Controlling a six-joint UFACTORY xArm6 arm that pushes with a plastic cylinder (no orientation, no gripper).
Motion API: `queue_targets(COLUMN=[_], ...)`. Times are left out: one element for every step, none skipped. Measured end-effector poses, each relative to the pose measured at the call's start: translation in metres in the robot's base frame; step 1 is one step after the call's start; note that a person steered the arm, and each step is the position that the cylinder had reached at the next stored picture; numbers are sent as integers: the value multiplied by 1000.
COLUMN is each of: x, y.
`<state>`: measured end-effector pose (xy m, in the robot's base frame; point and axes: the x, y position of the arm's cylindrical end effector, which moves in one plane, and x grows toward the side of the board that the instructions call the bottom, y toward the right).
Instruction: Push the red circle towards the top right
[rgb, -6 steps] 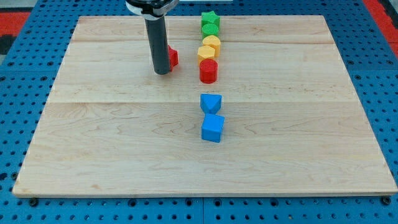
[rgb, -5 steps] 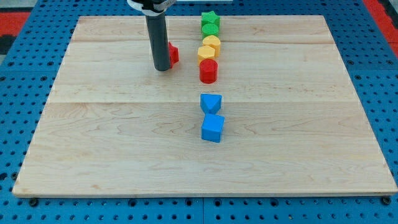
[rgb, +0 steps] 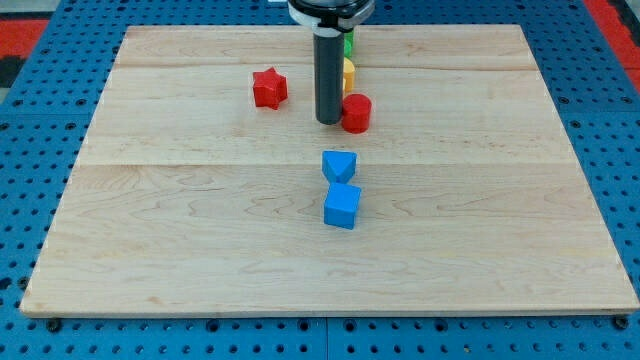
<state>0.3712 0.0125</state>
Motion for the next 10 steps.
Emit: queue_targets(x=[0, 7, 8, 0, -13, -15, -12, 7, 6, 4], y=[13, 29, 38, 52, 73, 81, 81, 76, 91, 111])
